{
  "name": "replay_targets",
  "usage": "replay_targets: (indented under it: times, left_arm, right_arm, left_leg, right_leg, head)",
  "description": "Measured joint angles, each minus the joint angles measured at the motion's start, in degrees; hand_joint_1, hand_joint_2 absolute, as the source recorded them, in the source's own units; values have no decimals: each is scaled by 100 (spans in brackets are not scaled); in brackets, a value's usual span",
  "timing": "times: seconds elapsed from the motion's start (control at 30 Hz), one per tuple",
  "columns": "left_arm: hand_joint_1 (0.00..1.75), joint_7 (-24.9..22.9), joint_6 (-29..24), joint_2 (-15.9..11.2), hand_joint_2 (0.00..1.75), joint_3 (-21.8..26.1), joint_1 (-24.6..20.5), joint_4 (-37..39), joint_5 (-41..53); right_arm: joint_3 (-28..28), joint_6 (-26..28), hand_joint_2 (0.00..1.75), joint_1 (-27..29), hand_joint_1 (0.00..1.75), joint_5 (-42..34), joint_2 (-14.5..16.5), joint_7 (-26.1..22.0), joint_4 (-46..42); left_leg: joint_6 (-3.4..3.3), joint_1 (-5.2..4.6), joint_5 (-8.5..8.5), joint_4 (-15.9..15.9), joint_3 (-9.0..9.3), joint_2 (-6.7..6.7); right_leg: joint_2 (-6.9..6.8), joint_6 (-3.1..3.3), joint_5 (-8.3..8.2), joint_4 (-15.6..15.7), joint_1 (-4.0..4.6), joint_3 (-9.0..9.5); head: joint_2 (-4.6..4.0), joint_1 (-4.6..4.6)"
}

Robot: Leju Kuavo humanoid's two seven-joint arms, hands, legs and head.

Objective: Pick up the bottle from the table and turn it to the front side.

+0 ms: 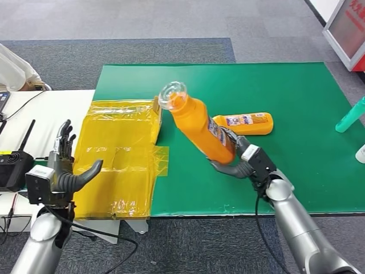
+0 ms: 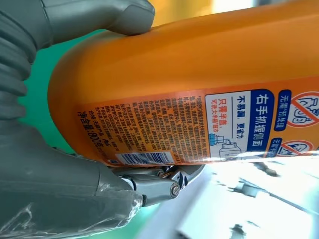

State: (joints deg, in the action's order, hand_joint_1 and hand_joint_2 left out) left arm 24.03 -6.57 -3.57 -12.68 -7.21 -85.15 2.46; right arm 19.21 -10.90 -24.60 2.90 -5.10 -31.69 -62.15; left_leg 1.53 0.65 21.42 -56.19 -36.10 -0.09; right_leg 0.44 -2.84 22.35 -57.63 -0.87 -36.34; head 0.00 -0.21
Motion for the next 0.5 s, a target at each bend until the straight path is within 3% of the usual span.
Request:
replay_targets:
  times: [0.1, 0.2, 0.33, 0.5]
  left_arm:
    - [0, 120, 288, 97, 175, -127, -317, 308, -510]
    - [0, 198, 739, 169, 175, -298, -547, 395, -1172]
    - [0, 123, 1227, 222, 175, -581, -781, 372, -1714]
    - [0, -2, 1673, 269, 175, -942, -1027, 325, -2151]
  right_arm:
    - [35, 269, 175, 23, 175, -222, 325, -1, -412]
    - [74, 887, 175, 49, 175, -134, 573, -53, -717]
    - [150, 1569, 175, 128, 175, 60, 776, -129, -894]
    - [320, 1952, 175, 181, 175, 132, 970, -192, -863]
  left_leg:
    - [1, 0, -1, 0, 0, 0]
    - [0, -1, -1, -1, -1, 0]
    - [0, -4, 0, -1, -1, 0]
    - [1, -3, 0, 0, -2, 0]
  right_leg:
    - [0, 1, -1, 0, -1, -1]
    - [-1, 0, -2, 1, -4, 0]
    - [1, 1, -3, 1, -5, -1]
    - [1, 2, -1, 0, -3, -4]
  head:
    - [0, 1]
    - [0, 1]
    - [0, 1]
    - [0, 0]
